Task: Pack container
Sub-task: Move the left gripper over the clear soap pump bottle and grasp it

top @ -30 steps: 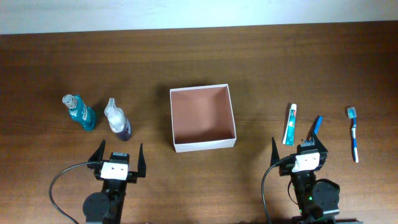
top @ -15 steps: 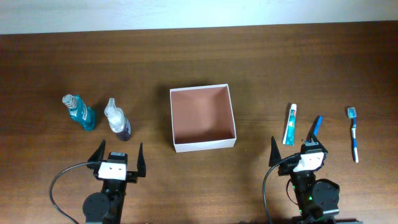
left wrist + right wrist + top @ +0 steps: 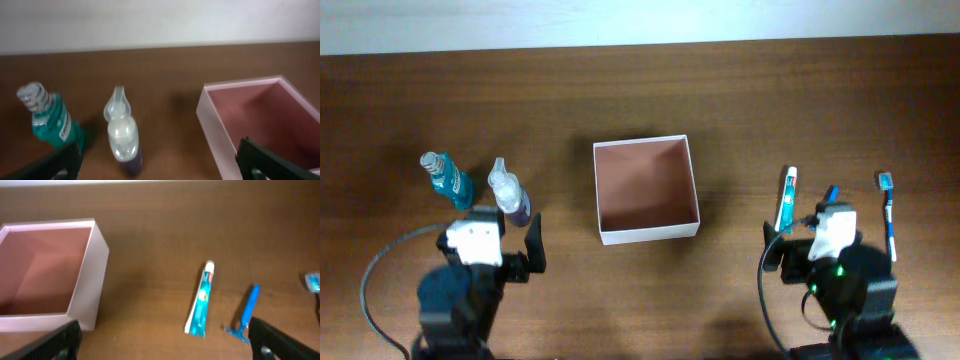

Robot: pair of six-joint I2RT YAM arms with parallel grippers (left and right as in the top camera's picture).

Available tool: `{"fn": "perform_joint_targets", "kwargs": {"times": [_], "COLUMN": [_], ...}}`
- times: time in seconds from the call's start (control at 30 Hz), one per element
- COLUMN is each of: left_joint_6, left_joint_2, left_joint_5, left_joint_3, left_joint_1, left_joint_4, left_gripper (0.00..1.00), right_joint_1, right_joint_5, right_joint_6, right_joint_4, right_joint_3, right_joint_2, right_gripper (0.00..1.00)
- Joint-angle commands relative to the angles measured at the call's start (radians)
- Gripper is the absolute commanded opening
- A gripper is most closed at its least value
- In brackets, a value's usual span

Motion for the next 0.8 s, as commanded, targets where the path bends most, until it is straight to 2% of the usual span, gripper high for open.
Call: {"fn": "perform_joint_targets", "kwargs": {"times": [0.0,0.1,0.2,0.3,0.57,0.77], "left_joint_6": [-0.014,-0.013,-0.013,-0.005,-0.054,0.018], "left_joint_2": [0.215,0.457,0.579,0.682,0.826,1.004], "left_joint_5": [-0.014,-0.013,-0.006,0.005,0.002,0.001], "left_joint_3": [0.208,0.48,0.635,0.756,0.798,0.798], "left_joint_1": [0.006,0.006,0.006,0.006,0.091,0.117], "left_joint_4": [-0.145,-0.398,-0.544,-0.667,-0.651,-0.634], "left_gripper": [0.99,0.99,0.99,0.99,0.99,0.99], "right_joint_1": [-0.005,-0.005,-0.005,-0.005,-0.048,-0.137], "right_joint_5": [-0.003,-0.018,-0.013,0.009,0.064,0.023], "right_joint_6": [0.011,0.011,0.007,0.011,0.077,0.083], "right_joint_4": [-0.134,-0.336,-0.444,-0.483,-0.484,-0.484], "right_joint_3": [0.211,0.421,0.521,0.557,0.555,0.555], "right_joint_2": [0.187,0.371,0.459,0.539,0.643,0.659], "right_gripper": [0.99,0.99,0.99,0.99,0.99,0.99]}}
